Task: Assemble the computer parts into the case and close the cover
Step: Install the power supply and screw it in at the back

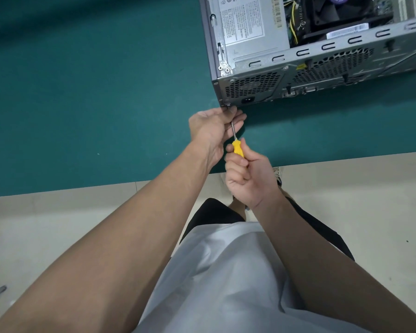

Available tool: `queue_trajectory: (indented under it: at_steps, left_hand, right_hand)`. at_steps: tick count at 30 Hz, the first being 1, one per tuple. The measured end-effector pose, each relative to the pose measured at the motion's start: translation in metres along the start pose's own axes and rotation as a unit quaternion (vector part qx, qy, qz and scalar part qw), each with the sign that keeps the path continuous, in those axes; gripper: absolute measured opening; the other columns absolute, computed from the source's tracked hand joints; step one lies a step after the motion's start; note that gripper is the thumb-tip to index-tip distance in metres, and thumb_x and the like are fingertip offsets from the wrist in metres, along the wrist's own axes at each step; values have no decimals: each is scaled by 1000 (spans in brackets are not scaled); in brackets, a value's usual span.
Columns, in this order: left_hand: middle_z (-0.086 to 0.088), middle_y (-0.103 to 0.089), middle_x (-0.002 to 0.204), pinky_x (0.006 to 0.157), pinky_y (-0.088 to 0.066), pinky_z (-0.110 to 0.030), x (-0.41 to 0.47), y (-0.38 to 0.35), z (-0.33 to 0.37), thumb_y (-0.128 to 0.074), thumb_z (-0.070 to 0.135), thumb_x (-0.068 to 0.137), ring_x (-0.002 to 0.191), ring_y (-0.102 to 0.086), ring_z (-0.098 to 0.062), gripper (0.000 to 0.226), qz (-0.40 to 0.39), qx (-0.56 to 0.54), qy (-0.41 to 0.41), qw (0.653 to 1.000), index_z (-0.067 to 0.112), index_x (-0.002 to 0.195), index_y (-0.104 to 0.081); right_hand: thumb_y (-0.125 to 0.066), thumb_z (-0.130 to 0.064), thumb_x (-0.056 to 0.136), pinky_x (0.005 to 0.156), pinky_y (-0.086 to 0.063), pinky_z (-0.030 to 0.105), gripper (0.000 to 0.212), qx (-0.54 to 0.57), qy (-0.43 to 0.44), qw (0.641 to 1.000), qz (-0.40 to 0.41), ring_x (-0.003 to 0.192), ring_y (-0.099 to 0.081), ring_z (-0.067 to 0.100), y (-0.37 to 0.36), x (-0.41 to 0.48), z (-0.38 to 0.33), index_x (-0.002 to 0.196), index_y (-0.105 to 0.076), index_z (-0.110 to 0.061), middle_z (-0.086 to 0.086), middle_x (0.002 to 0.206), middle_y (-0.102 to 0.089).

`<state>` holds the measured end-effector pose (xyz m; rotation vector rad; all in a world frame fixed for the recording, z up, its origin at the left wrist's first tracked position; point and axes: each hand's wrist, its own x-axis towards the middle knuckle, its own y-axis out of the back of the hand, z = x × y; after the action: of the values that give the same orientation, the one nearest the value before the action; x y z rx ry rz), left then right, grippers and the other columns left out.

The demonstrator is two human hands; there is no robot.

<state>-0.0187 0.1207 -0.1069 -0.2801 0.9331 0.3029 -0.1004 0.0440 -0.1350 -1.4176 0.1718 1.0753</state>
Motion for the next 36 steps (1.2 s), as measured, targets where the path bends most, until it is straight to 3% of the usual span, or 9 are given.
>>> queue_trajectory:
  at_steps: [5, 11, 15, 22, 24, 28, 29, 33, 36]
  left_hand:
    - [-17, -71, 74, 67, -60, -26, -1, -1, 0, -65, -6, 86, 70, -72, -23, 2, 11, 9, -9, 1000, -6, 84, -63]
    - [-18, -70, 76, 68, -60, -28, -3, -6, -2, -65, -6, 87, 68, -72, -24, 2, 24, 4, -17, 1000, -7, 85, -64]
    - [-15, -72, 75, 64, -59, -22, -2, -2, 0, -66, -4, 86, 71, -73, -22, 3, 5, 12, -13, 1000, -5, 84, -64]
    - [-16, -72, 75, 63, -59, -22, -1, -1, -2, -67, -4, 86, 72, -73, -23, 5, 14, 12, -22, 1000, -5, 82, -64]
    - [-16, -71, 75, 63, -59, -23, 0, -1, -3, -66, -5, 87, 70, -72, -23, 5, 22, 10, -24, 999, -5, 82, -64]
    - [-16, -71, 75, 66, -60, -25, -1, -6, -5, -65, -4, 88, 69, -72, -22, 4, 27, 2, -19, 999, -6, 84, -64]
    - [-15, -71, 75, 66, -60, -25, -1, -6, -5, -65, -4, 88, 69, -72, -22, 3, 26, 5, -19, 999, -6, 85, -65]
    - [-14, -72, 76, 66, -59, -22, 0, -3, -2, -66, -3, 87, 72, -73, -21, 5, 19, 20, -17, 999, -7, 89, -65]
    - [-14, -72, 75, 61, -57, -19, 0, -1, -3, -67, -3, 86, 71, -73, -20, 4, 23, 10, -17, 1000, -6, 88, -65]
  right_hand:
    - [-44, -37, 100, 32, -24, 19, 37, -99, 94, 986, 97, 34, -27, 6, -10, 5, 11, 80, -52, -6, 1, 55, -40]
    - [-50, -28, 98, 62, -39, 37, 32, -656, 364, 592, 294, 60, -50, 28, -8, 3, 19, 73, -55, -8, 4, 61, -57]
    - [-42, -25, 101, 31, -23, 22, 32, -167, 144, 971, 90, 33, -26, 9, -11, 9, 10, 76, -49, -7, -1, 52, -39]
    - [-49, -28, 98, 31, -25, 17, 27, -77, 105, 988, 85, 33, -31, 6, -8, 13, 12, 79, -52, -10, 1, 52, -45]
    - [-59, -33, 93, 42, -36, 26, 29, -319, 242, 892, 210, 43, -42, 14, -6, 9, 16, 76, -55, -10, 3, 56, -53]
    - [-56, -26, 95, 60, -24, 28, 29, -676, 415, 523, 314, 59, -41, 22, -3, 7, 25, 73, -56, -8, 4, 63, -59]
    - [-54, -24, 96, 59, -23, 29, 33, -667, 404, 542, 314, 57, -37, 22, -4, 8, 26, 68, -50, -9, 2, 58, -52]
    - [-47, -19, 100, 34, -21, 20, 35, -256, 211, 935, 123, 38, -25, 9, -5, 12, 15, 67, -46, -8, 1, 55, -37]
    - [-40, -26, 102, 29, -18, 16, 28, -118, 79, 989, 30, 33, -26, 3, -1, 10, 6, 80, -52, -12, -2, 57, -40]
